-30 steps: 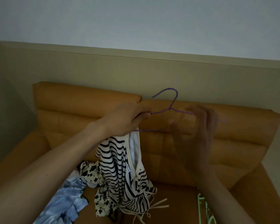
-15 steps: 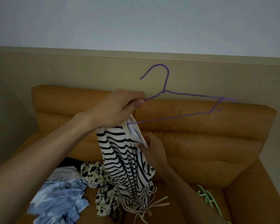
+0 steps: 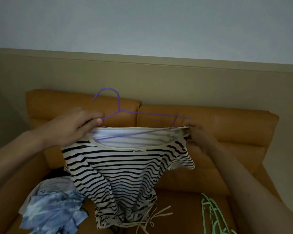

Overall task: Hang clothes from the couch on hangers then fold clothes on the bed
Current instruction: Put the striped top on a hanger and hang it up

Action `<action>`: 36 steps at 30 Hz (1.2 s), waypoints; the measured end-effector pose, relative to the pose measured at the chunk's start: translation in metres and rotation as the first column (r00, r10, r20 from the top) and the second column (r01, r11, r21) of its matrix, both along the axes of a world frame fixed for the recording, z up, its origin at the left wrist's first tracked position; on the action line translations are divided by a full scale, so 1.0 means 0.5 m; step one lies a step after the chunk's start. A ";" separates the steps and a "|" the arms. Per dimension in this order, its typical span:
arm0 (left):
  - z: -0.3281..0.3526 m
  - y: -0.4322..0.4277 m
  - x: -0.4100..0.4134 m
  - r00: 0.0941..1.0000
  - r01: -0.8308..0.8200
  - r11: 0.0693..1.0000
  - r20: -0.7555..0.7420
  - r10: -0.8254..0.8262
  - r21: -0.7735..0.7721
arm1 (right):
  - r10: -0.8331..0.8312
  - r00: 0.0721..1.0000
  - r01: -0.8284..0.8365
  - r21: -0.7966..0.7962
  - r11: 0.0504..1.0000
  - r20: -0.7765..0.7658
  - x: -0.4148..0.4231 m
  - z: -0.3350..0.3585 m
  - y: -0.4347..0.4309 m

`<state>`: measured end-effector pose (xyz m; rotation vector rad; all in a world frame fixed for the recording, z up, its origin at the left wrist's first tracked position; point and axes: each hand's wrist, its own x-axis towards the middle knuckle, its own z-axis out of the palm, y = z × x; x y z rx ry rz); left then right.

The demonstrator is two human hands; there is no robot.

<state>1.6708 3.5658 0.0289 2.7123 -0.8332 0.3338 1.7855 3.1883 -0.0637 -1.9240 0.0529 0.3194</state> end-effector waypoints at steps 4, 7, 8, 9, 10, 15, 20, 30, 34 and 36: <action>-0.035 0.018 0.005 0.998 -0.033 0.995 0.061 0.028 0.093 | 0.058 0.998 -0.058 -0.028 0.998 -0.023 0.007 0.055 0.012; -0.042 0.026 0.013 0.993 -0.075 0.990 0.101 0.064 0.117 | 0.053 0.999 -0.053 0.005 0.999 0.010 0.000 0.089 0.018; -0.042 0.025 0.015 0.991 -0.086 0.988 0.110 0.072 0.127 | 0.059 0.998 -0.058 -0.013 0.998 0.030 0.001 0.098 0.019; -0.043 0.023 0.016 0.990 -0.096 0.985 0.121 0.079 0.143 | 0.086 0.994 -0.082 -0.059 0.995 0.063 0.000 0.109 0.021; -0.043 0.018 0.017 0.987 -0.107 0.981 0.134 0.086 0.161 | 0.127 0.988 -0.118 -0.104 0.988 0.091 0.001 0.117 0.021; -0.044 0.007 0.024 0.962 -0.191 0.963 0.234 0.144 0.191 | 0.208 0.969 -0.174 -0.234 0.957 0.131 -0.012 0.168 -0.006; -0.037 0.017 0.029 0.952 -0.208 0.965 0.258 0.162 0.161 | 0.261 0.959 -0.227 -0.249 0.942 0.114 -0.021 0.187 -0.029; -0.033 -0.074 0.013 0.972 -0.085 0.977 0.232 0.039 0.194 | 0.275 0.911 -0.025 -0.624 0.781 0.308 -0.008 0.206 -0.007; -0.019 -0.093 -0.015 0.984 0.015 0.980 0.174 -0.050 0.197 | 0.213 0.877 0.212 -0.746 0.632 0.430 0.017 0.206 -0.036; -0.009 -0.090 -0.028 0.988 0.034 0.993 0.143 -0.051 0.114 | 0.200 0.847 0.303 -0.755 0.581 0.493 0.012 0.212 -0.051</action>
